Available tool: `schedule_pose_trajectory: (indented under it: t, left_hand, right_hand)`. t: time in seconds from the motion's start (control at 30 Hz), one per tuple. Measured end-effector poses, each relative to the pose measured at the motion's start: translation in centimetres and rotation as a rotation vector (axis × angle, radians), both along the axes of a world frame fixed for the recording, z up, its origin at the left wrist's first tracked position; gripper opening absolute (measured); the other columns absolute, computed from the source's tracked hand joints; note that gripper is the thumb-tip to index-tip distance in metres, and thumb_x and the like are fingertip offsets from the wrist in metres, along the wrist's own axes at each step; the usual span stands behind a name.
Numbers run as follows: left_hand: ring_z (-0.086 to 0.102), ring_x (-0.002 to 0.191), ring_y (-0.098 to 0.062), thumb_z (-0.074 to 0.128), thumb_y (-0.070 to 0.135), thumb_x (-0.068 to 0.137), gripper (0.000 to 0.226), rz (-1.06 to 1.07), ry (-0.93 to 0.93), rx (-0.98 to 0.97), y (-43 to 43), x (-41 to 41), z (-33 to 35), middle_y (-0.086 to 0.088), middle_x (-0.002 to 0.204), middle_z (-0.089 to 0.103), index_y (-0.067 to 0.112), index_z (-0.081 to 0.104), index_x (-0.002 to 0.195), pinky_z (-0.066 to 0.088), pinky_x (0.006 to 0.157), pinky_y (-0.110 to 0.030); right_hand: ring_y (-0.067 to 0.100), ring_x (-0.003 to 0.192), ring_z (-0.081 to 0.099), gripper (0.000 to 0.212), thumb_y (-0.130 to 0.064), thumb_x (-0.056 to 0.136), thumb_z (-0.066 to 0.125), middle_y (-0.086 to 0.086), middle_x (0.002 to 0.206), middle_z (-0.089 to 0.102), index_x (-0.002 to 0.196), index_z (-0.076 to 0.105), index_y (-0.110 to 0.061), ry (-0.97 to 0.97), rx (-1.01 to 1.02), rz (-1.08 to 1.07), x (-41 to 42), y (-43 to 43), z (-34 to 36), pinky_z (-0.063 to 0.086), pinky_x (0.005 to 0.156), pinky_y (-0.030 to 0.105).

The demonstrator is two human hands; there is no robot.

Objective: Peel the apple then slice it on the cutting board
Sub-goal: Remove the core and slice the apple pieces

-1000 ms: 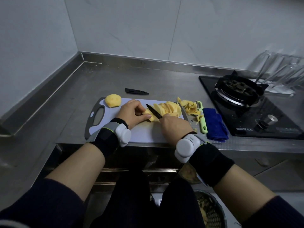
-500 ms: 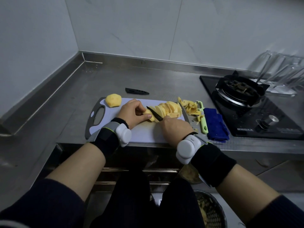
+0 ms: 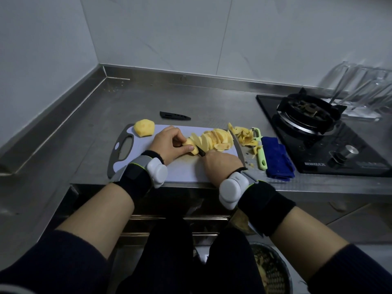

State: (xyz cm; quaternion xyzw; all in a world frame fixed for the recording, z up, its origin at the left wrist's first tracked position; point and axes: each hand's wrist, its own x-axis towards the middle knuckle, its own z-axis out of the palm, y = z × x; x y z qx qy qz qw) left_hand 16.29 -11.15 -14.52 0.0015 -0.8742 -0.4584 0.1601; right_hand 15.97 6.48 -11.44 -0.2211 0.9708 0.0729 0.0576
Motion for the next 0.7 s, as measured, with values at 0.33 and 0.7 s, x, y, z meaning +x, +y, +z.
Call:
schedule_pose_trajectory:
  t: [0.33,0.7]
  left_hand:
    - [0.062,0.085,-0.021,0.084,0.025,0.072,0.028,-0.006,-0.012,0.002,0.0,0.1,0.0,-0.004,0.093,0.057,0.014,0.060,0.078,0.055,0.086,-0.037]
    - [0.062,0.085,-0.018,0.085,0.025,0.071,0.028,0.003,0.004,-0.030,0.0,0.2,0.0,-0.002,0.095,0.057,0.020,0.059,0.077,0.055,0.086,-0.033]
  right_hand:
    - [0.025,0.093,0.063,0.023,-0.011,0.097,0.044,0.007,0.105,0.065,0.111,0.062,-0.008,-0.059,-0.039,-0.118,-1.7,0.4,0.5,0.047,0.076,0.032]
    - [0.033,0.090,0.064,0.026,-0.019,0.100,0.034,0.011,0.103,0.065,0.115,0.050,-0.005,0.085,-0.079,0.049,0.3,0.8,1.4,0.044,0.066,0.038]
